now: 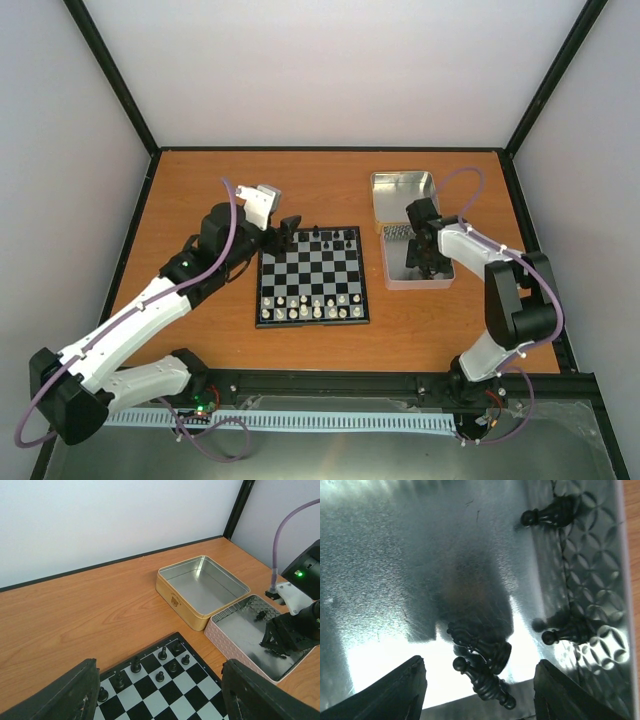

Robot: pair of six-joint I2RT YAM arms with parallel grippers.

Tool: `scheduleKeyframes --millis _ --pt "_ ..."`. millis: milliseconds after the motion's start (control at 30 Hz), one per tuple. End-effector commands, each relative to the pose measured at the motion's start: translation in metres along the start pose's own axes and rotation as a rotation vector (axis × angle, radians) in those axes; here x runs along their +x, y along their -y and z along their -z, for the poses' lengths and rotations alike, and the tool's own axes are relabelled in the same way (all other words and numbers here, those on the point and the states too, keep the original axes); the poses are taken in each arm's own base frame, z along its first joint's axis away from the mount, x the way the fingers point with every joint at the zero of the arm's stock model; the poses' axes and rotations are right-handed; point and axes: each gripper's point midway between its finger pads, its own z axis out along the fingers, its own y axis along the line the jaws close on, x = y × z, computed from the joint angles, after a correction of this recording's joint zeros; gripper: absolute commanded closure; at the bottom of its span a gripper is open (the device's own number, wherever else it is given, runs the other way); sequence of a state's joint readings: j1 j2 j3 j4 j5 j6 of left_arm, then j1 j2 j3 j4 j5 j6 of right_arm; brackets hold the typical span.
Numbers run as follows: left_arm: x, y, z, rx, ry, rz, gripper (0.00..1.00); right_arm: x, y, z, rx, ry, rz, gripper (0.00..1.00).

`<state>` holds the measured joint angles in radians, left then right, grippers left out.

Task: Set up the chess pieces on the board
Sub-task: Pick up the chess piece from the storage box.

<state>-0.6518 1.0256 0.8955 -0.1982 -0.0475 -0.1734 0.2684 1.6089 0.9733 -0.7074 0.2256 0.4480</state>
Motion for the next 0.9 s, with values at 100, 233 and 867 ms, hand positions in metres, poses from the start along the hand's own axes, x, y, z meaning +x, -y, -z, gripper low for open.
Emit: scheduleKeyframes --millis 100,233,867 --pt "-0.007 0.003 -0.003 0.011 0.025 -0.002 0.33 0.012 -0.011 -0.017 -0.062 -0.077 0.034 0.44" --pt "-0.006 0.002 -0.005 0.005 0.018 -0.003 0.33 0.013 -0.013 -0.023 -0.085 -0.078 0.009 0.49" --pt "0.001 -0.001 -0.011 -0.009 -0.003 -0.005 0.33 -0.023 -0.018 -0.04 -0.099 0.022 -0.031 0.56"
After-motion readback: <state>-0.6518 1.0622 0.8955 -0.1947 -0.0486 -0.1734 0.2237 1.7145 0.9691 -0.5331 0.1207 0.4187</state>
